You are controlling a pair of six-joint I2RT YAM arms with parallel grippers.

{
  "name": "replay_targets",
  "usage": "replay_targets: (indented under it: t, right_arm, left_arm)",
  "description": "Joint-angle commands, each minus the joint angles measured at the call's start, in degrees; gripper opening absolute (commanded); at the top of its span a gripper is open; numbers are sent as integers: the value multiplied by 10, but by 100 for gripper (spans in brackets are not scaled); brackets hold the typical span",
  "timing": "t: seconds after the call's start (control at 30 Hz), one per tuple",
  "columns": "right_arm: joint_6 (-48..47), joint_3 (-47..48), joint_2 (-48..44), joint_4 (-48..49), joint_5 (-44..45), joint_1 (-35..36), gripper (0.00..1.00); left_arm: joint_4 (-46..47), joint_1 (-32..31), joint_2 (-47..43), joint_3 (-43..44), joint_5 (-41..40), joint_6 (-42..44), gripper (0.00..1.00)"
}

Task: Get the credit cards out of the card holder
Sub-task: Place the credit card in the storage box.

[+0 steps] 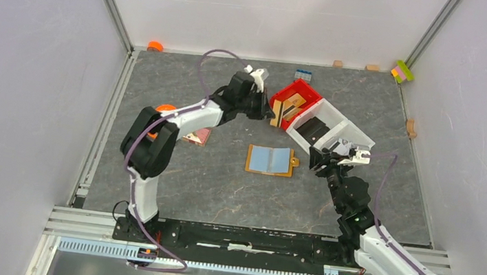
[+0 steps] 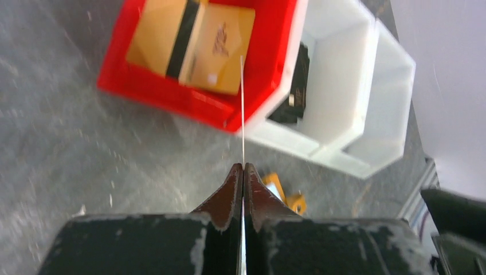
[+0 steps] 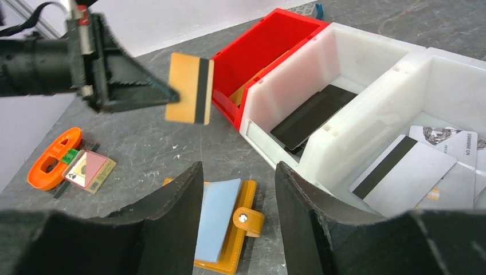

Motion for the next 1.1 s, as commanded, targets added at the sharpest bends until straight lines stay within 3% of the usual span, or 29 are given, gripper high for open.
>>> replay_targets:
  t: [0.0, 0.2, 0.33, 0.7, 0.87, 1.07]
  right_arm:
    - [12, 0, -18, 14, 9, -1, 54]
    - [27, -13, -36, 26, -14, 0, 54]
    - [39, -36, -25, 56, -3, -1, 53]
    - [42, -31, -16, 56, -19, -1, 53]
    - [43, -33, -20, 56, -18, -1, 53]
    - [41, -41, -39, 57, -7, -2, 52]
  left_arm:
    - [-99, -2, 68, 149, -36, 70, 2]
    - [-180, -3, 185, 351, -55, 114, 2]
    - [-208, -6, 238, 424, -82, 147, 2]
    - [-243, -74, 280, 473, -266, 376, 2]
    - [-295, -103, 343, 567, -369, 441, 3]
    - [-293, -108, 378, 610, -445, 457, 4]
